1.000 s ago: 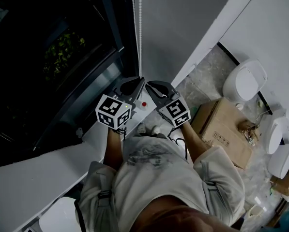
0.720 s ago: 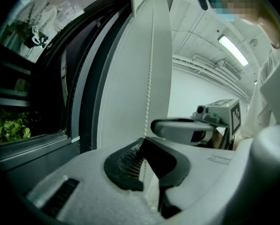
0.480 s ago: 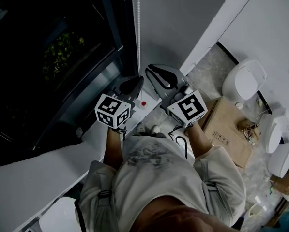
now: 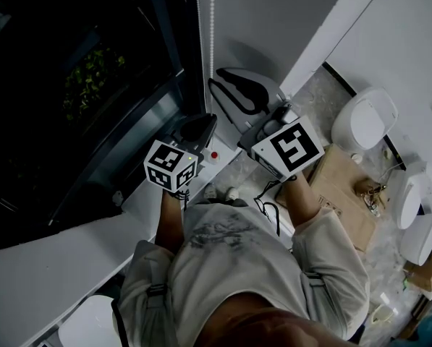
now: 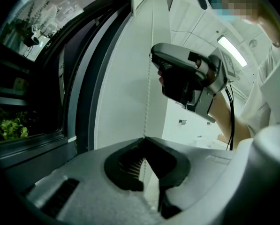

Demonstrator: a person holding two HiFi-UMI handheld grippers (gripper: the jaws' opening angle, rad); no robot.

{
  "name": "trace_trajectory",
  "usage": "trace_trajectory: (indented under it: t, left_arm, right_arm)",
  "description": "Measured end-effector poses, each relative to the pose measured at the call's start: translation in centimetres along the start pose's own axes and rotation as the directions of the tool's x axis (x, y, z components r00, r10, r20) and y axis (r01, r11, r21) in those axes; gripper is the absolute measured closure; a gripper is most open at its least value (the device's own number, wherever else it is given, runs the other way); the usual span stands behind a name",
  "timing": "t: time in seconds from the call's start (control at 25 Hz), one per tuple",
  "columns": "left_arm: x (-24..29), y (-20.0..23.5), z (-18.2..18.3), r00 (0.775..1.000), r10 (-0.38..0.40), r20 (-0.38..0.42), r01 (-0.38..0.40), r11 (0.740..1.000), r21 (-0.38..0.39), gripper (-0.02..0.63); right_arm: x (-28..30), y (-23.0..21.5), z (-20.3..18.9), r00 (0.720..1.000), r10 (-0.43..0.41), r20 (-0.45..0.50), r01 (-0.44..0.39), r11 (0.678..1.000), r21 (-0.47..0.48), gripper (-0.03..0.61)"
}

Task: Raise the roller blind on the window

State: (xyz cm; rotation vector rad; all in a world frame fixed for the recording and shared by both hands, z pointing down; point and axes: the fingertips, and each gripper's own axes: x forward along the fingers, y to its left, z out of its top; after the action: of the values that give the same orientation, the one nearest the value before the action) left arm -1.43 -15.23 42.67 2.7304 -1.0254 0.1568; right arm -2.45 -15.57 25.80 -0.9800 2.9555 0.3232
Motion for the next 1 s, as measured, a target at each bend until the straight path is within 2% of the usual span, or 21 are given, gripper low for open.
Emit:
trace_trajectory:
  t: [0.24,0.4,0.48,0.8,0.92,1.0]
  left_arm:
    - [0.2,-0.3,0.0,1.000,-0.009,-0.002,0.009,1.000,0.001,0.603]
    - [0.3,-0.4,0.1,1.000,-0.014,0.004,0.014,1.000,-0.002,0.603]
    - [0.4,-0.5,0.0,1.000,-0.020,0.006,0.020,1.000,-0.004,0.603]
    - [0.8,-0.2,-2.2,0.999,-0.022,-0.041,0.022,1.000,-0.019,0.603]
    - [0.9,0.0,-3.3,0.998,-0.022,-0.061,0.020,0.999,-0.030,0.603]
    - [0.9,0.1,-3.9,0.997,-0.021,-0.072,0.018,0.999,-0.037,0.603]
  right_arm:
    - [1.0,-0.6,1.7,1.000,0.016,0.026,-0.015,1.000,-0.018,0.500]
    - [1.1,-0.5,2.2,0.999,0.032,0.037,-0.032,0.999,-0.008,0.565]
    - [1.1,-0.2,2.2,0.998,0.032,0.049,-0.031,0.999,-0.021,0.568]
    - [1.5,0.2,0.9,0.997,0.009,0.083,-0.005,0.999,-0.047,0.569]
    - [1.5,0.2,-0.4,0.999,-0.004,0.037,0.006,0.999,-0.047,0.569]
    - [1.6,0.3,-0.9,0.999,0.002,0.041,0.001,0.998,-0.056,0.568]
